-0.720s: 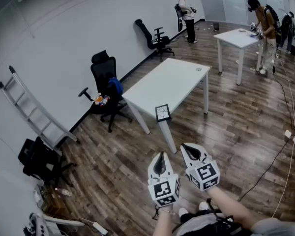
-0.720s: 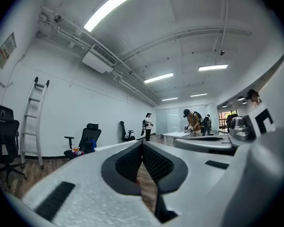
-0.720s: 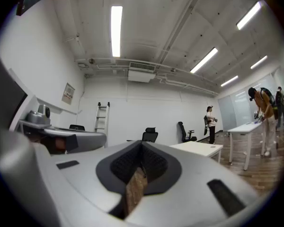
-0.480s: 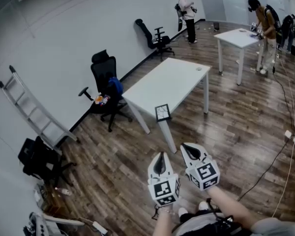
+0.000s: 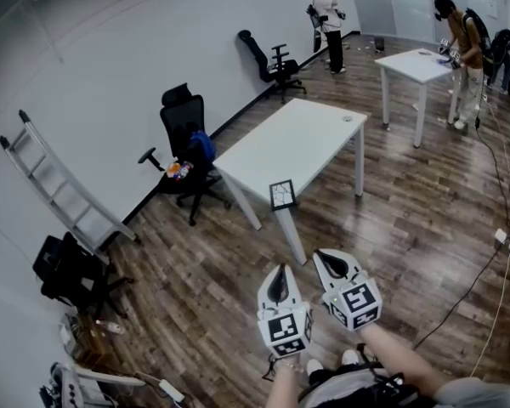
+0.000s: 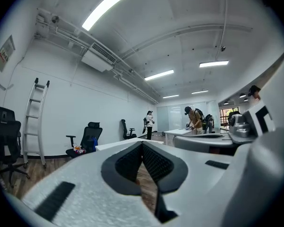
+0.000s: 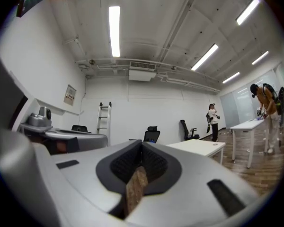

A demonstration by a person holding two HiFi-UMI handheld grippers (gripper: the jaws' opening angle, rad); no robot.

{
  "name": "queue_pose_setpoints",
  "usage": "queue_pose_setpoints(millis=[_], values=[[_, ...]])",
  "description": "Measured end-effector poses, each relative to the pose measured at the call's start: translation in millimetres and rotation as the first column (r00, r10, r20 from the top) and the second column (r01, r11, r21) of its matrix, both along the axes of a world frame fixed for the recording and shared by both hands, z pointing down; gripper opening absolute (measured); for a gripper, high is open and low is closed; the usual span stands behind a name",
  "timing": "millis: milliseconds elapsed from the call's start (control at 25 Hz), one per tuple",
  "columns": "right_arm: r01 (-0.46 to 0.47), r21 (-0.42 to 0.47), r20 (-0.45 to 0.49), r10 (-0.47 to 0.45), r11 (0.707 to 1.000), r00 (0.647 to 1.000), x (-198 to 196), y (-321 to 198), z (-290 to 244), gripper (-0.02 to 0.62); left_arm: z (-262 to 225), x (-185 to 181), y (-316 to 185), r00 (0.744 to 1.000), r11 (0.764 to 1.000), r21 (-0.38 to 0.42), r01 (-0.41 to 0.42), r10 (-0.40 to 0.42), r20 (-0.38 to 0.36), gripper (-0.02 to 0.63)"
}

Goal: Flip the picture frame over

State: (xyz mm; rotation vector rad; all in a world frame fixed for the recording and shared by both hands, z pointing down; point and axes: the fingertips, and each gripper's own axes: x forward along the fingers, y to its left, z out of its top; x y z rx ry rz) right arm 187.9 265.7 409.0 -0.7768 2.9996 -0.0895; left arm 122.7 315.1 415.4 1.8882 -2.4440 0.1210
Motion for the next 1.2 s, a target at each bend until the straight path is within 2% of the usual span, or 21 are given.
queue_pose_setpoints(millis=[240,600,800,1040,1200], values=[[0.010,-0.024,-0.020,-0.011,1.000,1.000,10,-14,9,0.005,3,9,-10,1.000,1.000,0.001,0.028,-0.028,-0.004,0.003],[0.018,-0.039,-0.030,-0.020,0.999,0.999,-1,-35,21,0.005,21,-6,-25,0.998,0.998,-0.022,0.057,-0.058,-0.033,0.003],[-0.010,-0.054,-0.038,0.008,0.999,0.999,-24,-59,26,0.005,27,-32,-50,0.998,0.999,-0.028,0.038,-0.039,-0.042,0.003],[-0.053,-0.052,-0.059,0.049,0.997,0.997,-71,-102,35,0.005,36,-83,-99,0.998,1.000,-0.028,-0.008,0.006,-0.055,0.003],[-0.093,-0.052,-0.061,0.090,0.994,0.994,-107,-132,37,0.005,43,-119,-134,0.998,0.997,-0.051,-0.050,0.049,-0.030,0.003]])
